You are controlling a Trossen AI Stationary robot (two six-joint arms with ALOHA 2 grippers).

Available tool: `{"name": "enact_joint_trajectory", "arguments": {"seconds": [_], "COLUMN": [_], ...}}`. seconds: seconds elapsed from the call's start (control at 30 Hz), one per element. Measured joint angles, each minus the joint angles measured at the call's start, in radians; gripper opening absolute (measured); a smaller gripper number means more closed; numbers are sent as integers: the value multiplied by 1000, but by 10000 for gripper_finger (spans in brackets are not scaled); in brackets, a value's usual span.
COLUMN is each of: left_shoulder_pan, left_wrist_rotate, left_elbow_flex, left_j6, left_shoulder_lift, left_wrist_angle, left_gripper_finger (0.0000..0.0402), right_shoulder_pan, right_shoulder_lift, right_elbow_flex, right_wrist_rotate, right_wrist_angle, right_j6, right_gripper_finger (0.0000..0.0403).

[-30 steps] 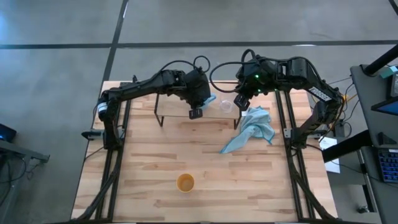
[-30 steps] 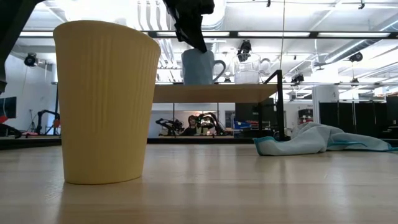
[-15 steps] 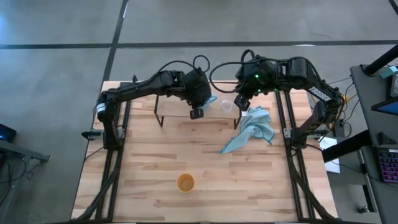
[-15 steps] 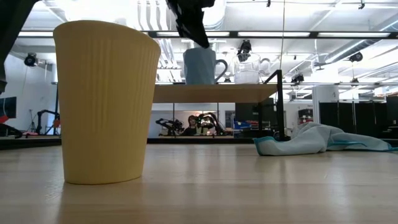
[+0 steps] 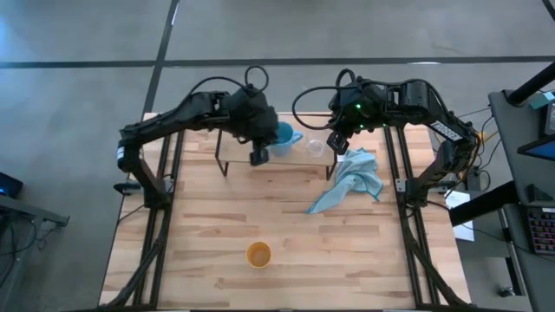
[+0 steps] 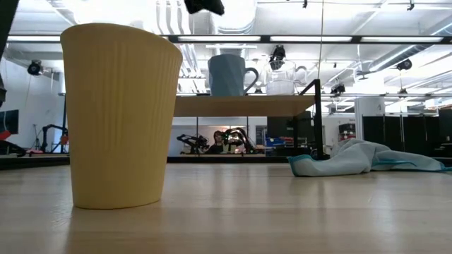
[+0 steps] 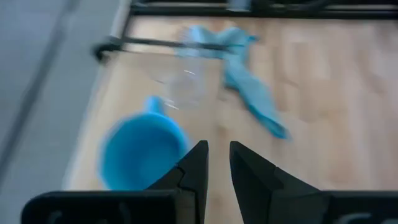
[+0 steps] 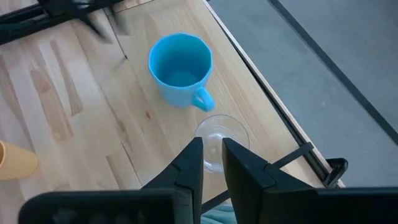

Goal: Stack small to large cups/mugs on shelf
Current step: Put the yellow cup on the shelf

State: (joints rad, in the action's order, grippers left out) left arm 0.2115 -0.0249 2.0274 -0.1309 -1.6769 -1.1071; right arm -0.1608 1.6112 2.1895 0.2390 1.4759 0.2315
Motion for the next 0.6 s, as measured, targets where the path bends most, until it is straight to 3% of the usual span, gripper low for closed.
{"name": "enact_joint_trajectory", "arguments": {"seconds": [0.1,0.33,0.6], "left_shoulder_pan": [-39,-191,-326], "left_wrist_rotate": [-52,-53,-53], "left_elbow_flex": [-2,-4,-64], "left_j6": [82,282,603], "left_shoulder_lift": [36,73,51], "left_wrist_angle": [-69,-263,-292], "left_gripper_finger": [52,52,52], "right_shoulder_pan": [1,1,1], "right_shoulder_lift": [-1,-2,20], "right_elbow_flex": [0,0,0], "right_wrist_rotate": [0,-17,-62], "right_wrist_angle": [1,9,9], "right_j6": [1,4,2], "right_gripper_finger": [54,54,54]}}
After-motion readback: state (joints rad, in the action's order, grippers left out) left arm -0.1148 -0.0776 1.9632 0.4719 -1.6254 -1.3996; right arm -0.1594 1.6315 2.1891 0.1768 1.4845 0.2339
